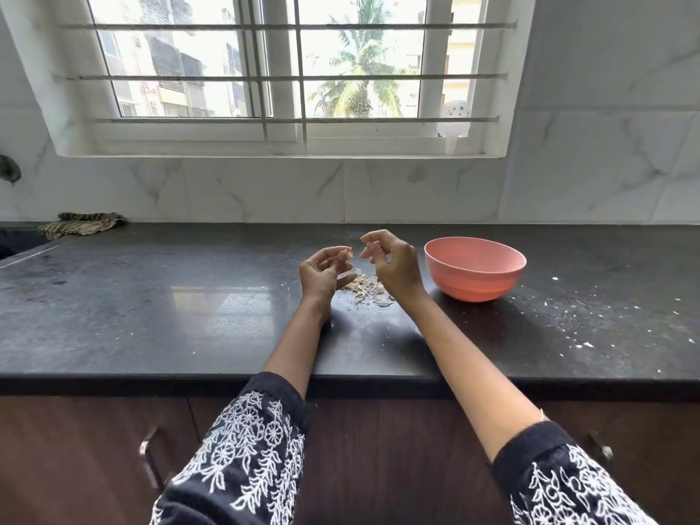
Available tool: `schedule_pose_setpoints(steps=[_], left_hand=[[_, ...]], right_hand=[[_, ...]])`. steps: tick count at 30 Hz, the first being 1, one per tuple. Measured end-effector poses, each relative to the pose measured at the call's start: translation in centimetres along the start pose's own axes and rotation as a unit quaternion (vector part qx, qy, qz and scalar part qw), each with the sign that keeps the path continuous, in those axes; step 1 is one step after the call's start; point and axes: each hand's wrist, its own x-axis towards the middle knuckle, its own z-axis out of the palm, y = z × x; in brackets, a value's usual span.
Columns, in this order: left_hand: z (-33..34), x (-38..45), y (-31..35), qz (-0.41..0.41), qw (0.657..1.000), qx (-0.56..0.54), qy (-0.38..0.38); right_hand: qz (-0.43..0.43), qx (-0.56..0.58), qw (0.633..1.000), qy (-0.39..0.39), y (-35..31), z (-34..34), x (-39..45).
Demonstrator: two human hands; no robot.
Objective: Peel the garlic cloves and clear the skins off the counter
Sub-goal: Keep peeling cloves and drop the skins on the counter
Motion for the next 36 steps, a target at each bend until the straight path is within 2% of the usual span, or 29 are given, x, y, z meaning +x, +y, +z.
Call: schedule_pose_setpoints(steps=[5, 18, 22, 26, 30, 33, 36], left_hand=[[-0.06, 0.05, -0.07, -0.001, 1.000, -0.011, -0.002], [0.05, -0.15, -0.32, 0.004, 0.999, 0.011, -0.038], [0.08, -0.13, -0.37, -0.025, 0.999, 0.009, -0.048], [0.10, -0.02, -0.46, -0.038, 0.998, 0.012, -0.049], [0.43, -0.08, -0.42, -0.067, 0.997, 0.035, -0.022], [0.60, -0.11, -0.27, -0.062, 0.997, 0.034, 0.006], [0.49, -0.22, -0.18, -0.064, 0.997, 0.034, 0.000]], right_hand=[[-0.045, -0.067, 0.995, -0.052, 0.15, 0.10, -0.28], [-0.033, -0.111, 0.992, -0.052, -0.04, -0.25, -0.51], [-0.016, -0.072, 0.996, -0.040, -0.22, -0.36, -0.39], [-0.035, -0.048, 0.996, -0.067, -0.12, -0.20, -0.34], [-0.001, -0.033, 0.999, -0.039, -0.29, -0.24, -0.22], [0.033, 0.031, 0.999, -0.020, -0.24, -0.39, -0.07], [0.045, 0.091, 0.995, -0.021, -0.04, -0.29, -0.13]])
